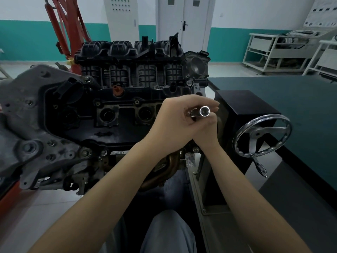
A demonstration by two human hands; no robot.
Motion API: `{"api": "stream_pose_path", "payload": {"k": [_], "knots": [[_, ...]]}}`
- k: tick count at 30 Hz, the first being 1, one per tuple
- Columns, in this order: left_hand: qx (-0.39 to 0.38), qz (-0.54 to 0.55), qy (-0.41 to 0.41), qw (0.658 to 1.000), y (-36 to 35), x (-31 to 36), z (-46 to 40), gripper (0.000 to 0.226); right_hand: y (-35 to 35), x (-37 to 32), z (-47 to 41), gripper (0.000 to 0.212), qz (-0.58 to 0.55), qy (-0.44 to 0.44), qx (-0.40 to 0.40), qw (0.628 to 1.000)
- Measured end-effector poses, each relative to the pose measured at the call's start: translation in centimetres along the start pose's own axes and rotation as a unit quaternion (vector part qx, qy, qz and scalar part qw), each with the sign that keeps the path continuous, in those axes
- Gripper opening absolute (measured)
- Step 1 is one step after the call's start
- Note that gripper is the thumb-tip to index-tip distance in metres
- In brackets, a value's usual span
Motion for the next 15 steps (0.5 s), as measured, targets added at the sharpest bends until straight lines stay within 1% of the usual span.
{"api": "stream_pose_path", "payload": {"k": [1, 3, 4, 6, 7, 8, 9, 10, 11, 13, 15], "knots": [[0.018, -0.03, -0.005, 0.999, 0.4, 0.1, 0.0, 0.025, 0.0, -0.3, 0.0, 0.029, -0.002, 0.006, 0.001, 1.0], [0.051, -0.059, -0.005, 0.997, 1.0, 0.2, 0.1, 0.022, 0.2, -0.7, 0.1, 0.025, -0.007, 0.014, 0.003, 1.0], [0.058, -0.056, 0.0, 0.997, 1.0, 0.1, 0.1, 0.023, 0.2, -0.8, 0.1, 0.024, -0.009, 0.017, 0.006, 1.0], [0.046, -0.016, 0.013, 0.999, 0.7, 0.0, 0.1, 0.026, 0.4, -0.6, 0.0, 0.021, -0.016, 0.013, 0.007, 1.0], [0.032, 0.011, 0.016, 0.999, 0.4, 0.0, 0.1, 0.029, 0.4, -0.3, -0.1, 0.025, -0.014, 0.008, 0.006, 1.0], [0.016, 0.032, 0.016, 0.999, 0.1, 0.1, 0.1, 0.031, 0.3, 0.2, -0.2, 0.033, -0.016, -0.003, 0.001, 1.0], [0.002, 0.045, 0.017, 0.999, -0.1, 0.2, 0.1, 0.033, 0.3, 0.4, -0.2, 0.041, -0.016, -0.012, -0.003, 1.0], [-0.006, 0.045, 0.017, 0.999, -0.2, 0.2, 0.0, 0.033, 0.2, 0.5, -0.2, 0.044, -0.021, -0.017, -0.007, 1.0], [-0.006, 0.026, 0.015, 1.0, -0.2, 0.3, 0.0, 0.033, 0.0, 0.4, -0.2, 0.041, -0.032, -0.018, -0.018, 0.999], [0.012, -0.051, -0.005, 0.999, 0.3, 0.8, -0.1, 0.03, -0.3, -0.1, -0.1, 0.028, -0.043, -0.002, -0.033, 0.999], [0.046, -0.104, -0.032, 0.993, 0.8, 1.4, -0.1, 0.026, -0.5, -0.7, 0.1, 0.027, -0.037, 0.006, -0.033, 0.999]]}}
Point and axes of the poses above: each hand's wrist, its own z-axis away from the middle knuckle, its own y-axis out of the back of the hand, x = y × z, the point moved 10 cm from there along -z, towards the middle knuckle, and after that the axes turned 11 degrees about -y, right-handed, at the moved point
